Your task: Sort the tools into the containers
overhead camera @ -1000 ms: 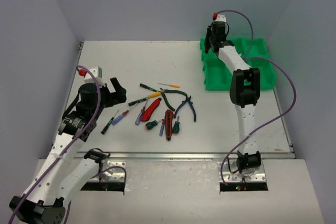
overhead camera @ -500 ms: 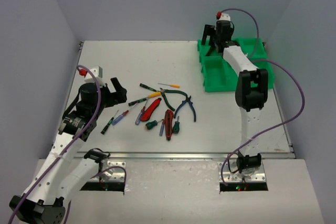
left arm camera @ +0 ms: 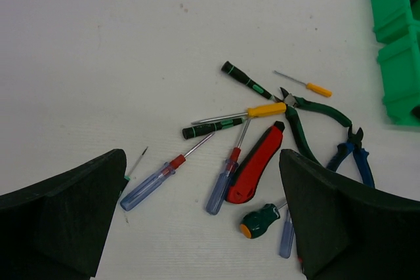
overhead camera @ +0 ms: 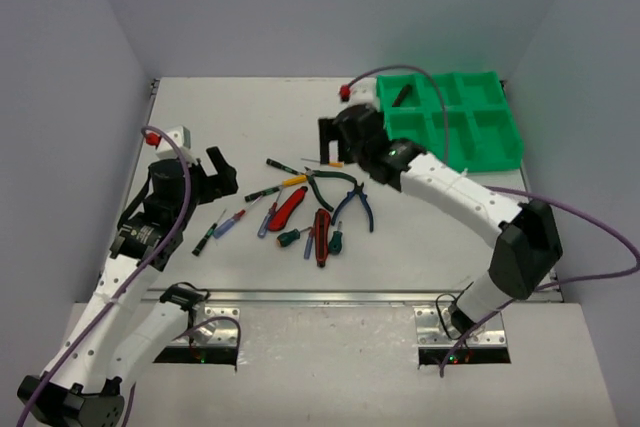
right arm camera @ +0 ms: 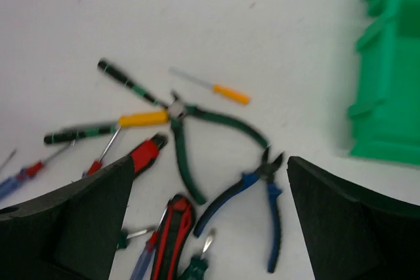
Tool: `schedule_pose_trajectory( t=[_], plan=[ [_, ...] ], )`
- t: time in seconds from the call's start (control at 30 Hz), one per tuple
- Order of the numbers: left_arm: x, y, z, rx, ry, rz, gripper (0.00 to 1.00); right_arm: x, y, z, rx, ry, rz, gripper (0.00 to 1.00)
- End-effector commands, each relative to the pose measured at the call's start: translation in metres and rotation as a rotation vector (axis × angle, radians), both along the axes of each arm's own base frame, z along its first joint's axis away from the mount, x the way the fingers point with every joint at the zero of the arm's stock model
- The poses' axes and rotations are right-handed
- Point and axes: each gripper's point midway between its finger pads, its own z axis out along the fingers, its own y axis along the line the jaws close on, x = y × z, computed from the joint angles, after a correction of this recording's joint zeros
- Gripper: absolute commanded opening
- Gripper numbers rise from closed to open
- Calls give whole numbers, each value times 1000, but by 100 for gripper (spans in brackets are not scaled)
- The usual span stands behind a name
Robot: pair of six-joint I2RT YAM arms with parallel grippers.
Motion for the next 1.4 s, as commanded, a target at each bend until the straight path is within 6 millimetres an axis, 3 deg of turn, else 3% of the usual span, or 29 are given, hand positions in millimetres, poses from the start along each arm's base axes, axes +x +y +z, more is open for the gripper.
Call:
schedule_pose_trajectory(
  t=[0.0,0.07,0.13,0.17,0.27,0.67,0.87,1.07,1.37],
  plan=[
    [2,9,18,-13,-62,55,100,-55,16,-80,-40,151,-37,98],
    [2,10,19,-14,-66,63,100,-74,35,-112,6,246,13,88],
    [1,9,20,-17,-69,59,100,-83,45,-125,1,287,42,77],
    [1,7,20,-22,-69,49,100,-89,52,-139,-30,326,59,65],
    [3,4,17,-24,-59,32,100,-94,67,-151,-52,350,76,52],
    [3,-3,15,-34,-54,-6,100,-108,90,-171,-61,358,52,54],
    [-1,-5,21,-42,-80,-15,100,-118,79,-190,-96,395,7,54],
    [-1,-8,20,-44,-73,-31,100,-126,70,-192,-109,389,-12,47],
    [-3,-10,21,-46,-81,-40,100,-139,55,-201,-137,423,-28,45]
  ],
)
